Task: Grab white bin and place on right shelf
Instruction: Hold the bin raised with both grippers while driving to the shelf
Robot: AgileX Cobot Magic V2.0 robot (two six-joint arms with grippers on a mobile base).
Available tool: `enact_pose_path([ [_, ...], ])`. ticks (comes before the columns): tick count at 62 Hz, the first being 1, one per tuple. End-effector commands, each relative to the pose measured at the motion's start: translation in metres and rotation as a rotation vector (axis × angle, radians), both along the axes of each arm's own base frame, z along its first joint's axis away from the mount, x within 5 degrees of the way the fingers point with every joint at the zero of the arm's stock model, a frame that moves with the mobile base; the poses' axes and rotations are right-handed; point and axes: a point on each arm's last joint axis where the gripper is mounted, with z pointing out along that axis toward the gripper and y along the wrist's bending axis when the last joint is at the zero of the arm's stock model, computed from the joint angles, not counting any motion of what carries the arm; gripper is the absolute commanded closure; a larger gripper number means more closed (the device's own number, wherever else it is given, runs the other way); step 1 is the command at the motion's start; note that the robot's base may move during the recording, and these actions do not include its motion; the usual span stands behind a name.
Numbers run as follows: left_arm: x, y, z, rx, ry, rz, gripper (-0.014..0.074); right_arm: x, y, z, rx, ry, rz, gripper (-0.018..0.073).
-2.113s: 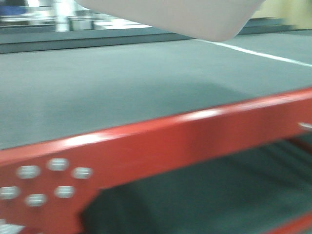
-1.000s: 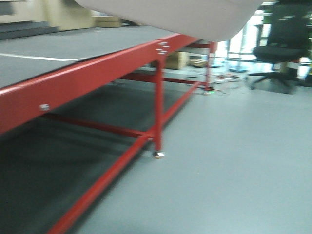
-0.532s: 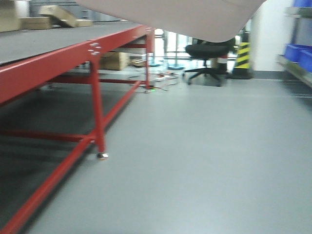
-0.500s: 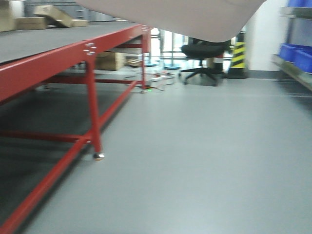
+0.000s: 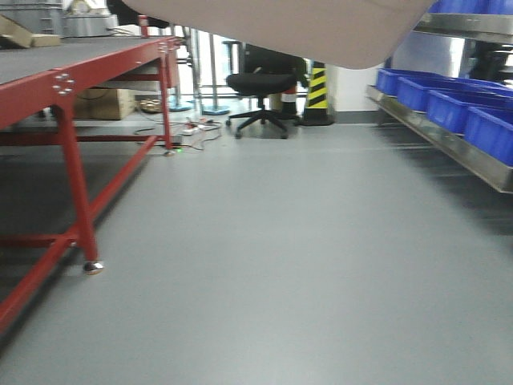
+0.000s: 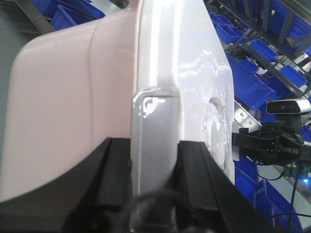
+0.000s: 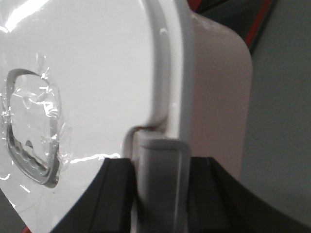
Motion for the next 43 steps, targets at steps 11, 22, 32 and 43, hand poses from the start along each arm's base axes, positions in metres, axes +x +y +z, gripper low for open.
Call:
enact_pose_path([
  [11, -0.0294, -0.0154, 0.0261, -0.072, -0.055, -0.168, 0.0714, -0.0236, 0.0206, 0.0370, 0.117, -0.142, 0.186, 0.0504],
  [22, -0.0294, -0.0154, 0.0261, -0.072, -0.055, -0.168, 0.0714, -0.0236, 0.0206, 0.0370, 0.117, -0.142, 0.186, 0.0504],
  [32, -0.0294, -0.0154, 0.0261, -0.072, -0.055, -0.168, 0.0714, -0.0236, 0.0206, 0.0370, 0.117, -0.142, 0.186, 0.0504],
  [43, -0.0294, -0.0154, 0.0261, -0.072, -0.055, -0.168, 0.0714, -0.0239, 0.0208, 0.0370, 0.118, -0.142, 0.189, 0.0504],
])
